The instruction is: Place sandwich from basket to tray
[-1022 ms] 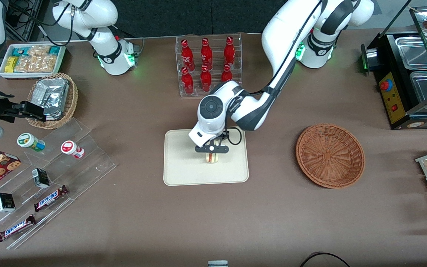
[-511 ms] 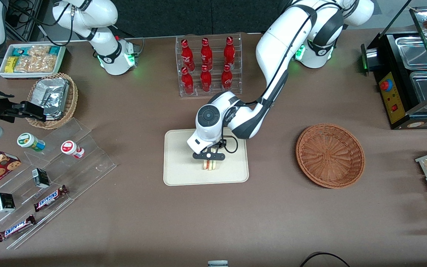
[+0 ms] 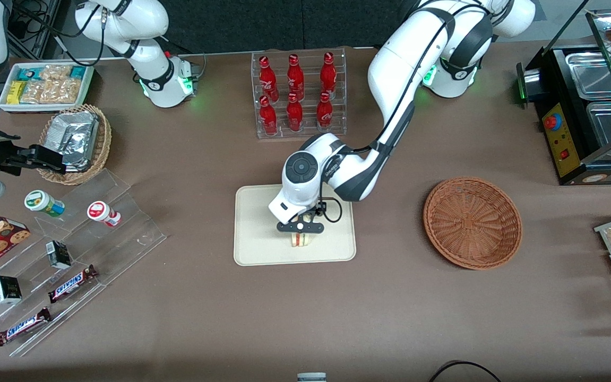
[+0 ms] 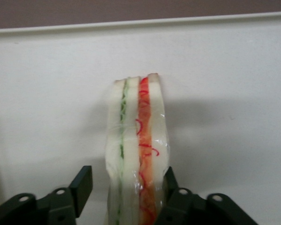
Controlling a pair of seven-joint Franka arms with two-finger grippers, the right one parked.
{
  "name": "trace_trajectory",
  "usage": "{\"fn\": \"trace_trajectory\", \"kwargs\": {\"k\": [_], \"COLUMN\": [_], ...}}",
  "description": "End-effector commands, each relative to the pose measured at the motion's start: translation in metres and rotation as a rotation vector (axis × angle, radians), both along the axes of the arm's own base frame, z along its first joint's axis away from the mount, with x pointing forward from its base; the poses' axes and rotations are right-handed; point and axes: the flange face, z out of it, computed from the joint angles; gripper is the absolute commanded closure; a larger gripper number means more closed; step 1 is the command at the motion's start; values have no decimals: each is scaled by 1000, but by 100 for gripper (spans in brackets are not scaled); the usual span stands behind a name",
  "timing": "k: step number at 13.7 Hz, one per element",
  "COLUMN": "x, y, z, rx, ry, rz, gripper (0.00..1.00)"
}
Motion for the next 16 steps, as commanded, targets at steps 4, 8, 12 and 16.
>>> {"fn": "trace_trajectory", "kwargs": {"k": [4,8,12,16], "x": [31,26,17,12], "y": [115,218,281,316], "z": [101,110,90,73], "rx": [21,18,22,84], "ry": [111,160,151,109], "rz": [98,3,-46,-95], "gripper": [1,1,1,1]}}
